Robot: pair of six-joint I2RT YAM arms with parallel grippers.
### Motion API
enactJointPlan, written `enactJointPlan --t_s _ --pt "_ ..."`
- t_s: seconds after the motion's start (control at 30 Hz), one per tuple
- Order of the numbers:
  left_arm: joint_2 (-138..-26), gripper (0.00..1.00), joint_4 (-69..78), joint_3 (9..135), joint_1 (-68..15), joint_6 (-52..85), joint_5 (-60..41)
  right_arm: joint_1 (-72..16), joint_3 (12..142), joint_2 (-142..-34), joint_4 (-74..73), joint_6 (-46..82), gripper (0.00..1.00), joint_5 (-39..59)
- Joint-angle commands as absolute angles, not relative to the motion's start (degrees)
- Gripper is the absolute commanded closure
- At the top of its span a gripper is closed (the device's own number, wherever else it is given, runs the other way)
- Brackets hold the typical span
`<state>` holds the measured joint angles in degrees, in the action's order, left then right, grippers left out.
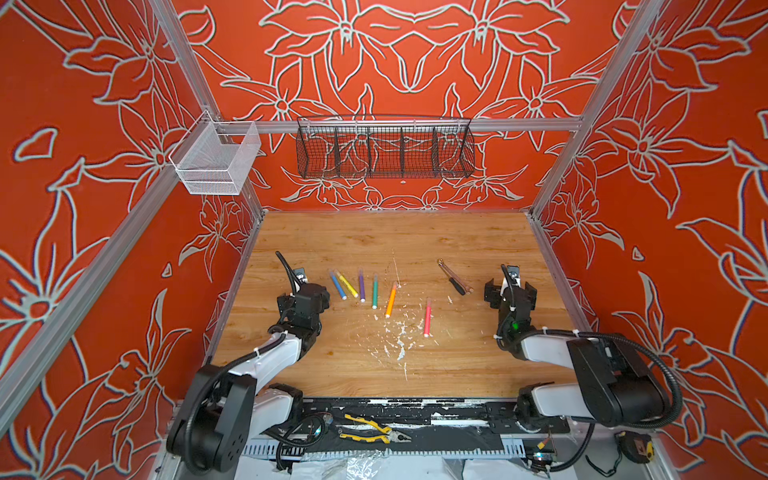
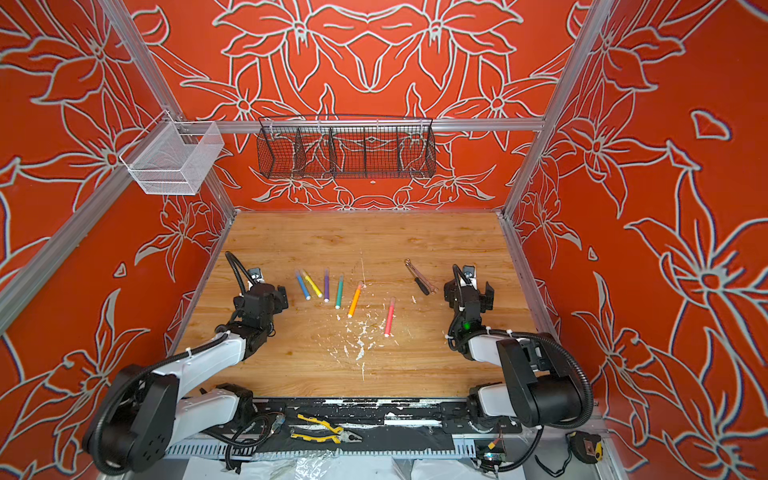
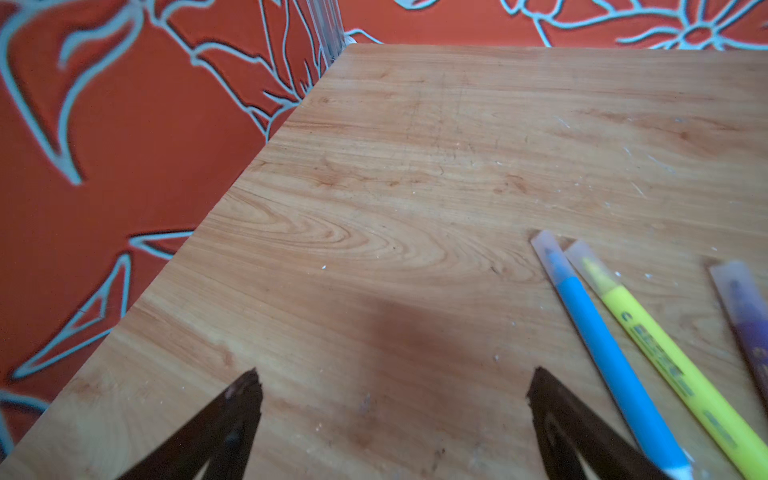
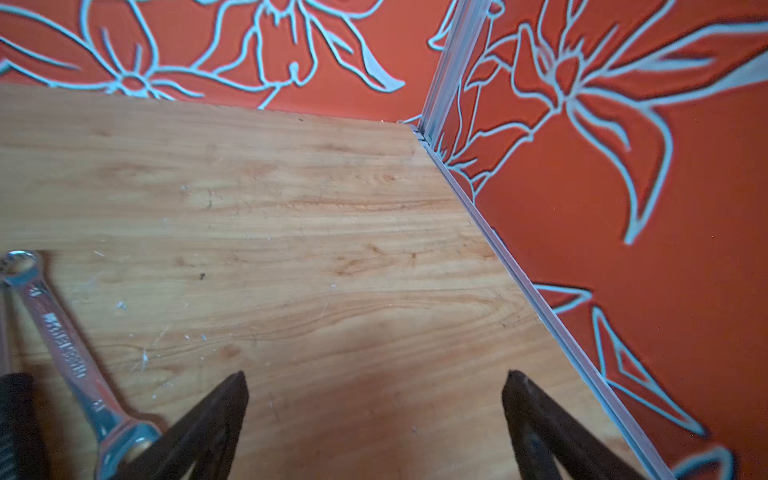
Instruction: Insert the pens into the pen caps
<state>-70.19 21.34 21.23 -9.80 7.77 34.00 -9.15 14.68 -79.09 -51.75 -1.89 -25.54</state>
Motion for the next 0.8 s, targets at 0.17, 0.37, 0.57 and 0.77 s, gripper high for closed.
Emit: enactJointPlan --t_s 0.17,0.37,0.57,0.77 --pt "-72.5 0.03 31.2 21.2 -5.7 4.2 27.5 -7.9 14.9 -83.4 -57.0 -2.0 0.02 -19.5" --pt "-76.6 0.03 38.2 19.6 -3.3 3.1 20.8 -7.8 14.9 -82.7 -55.8 -1.7 0.02 -19.5" --pt "-78.3 0.03 36.3 21.4 -1.7 3.4 17.5 -7.9 15.1 -82.5 -54.9 -1.6 0.02 -19.5" --pt "-80.1 0.03 45.0 17.4 -1.5 1.8 13.3 -7.9 15.1 -82.4 -54.9 -1.6 0.03 -19.5"
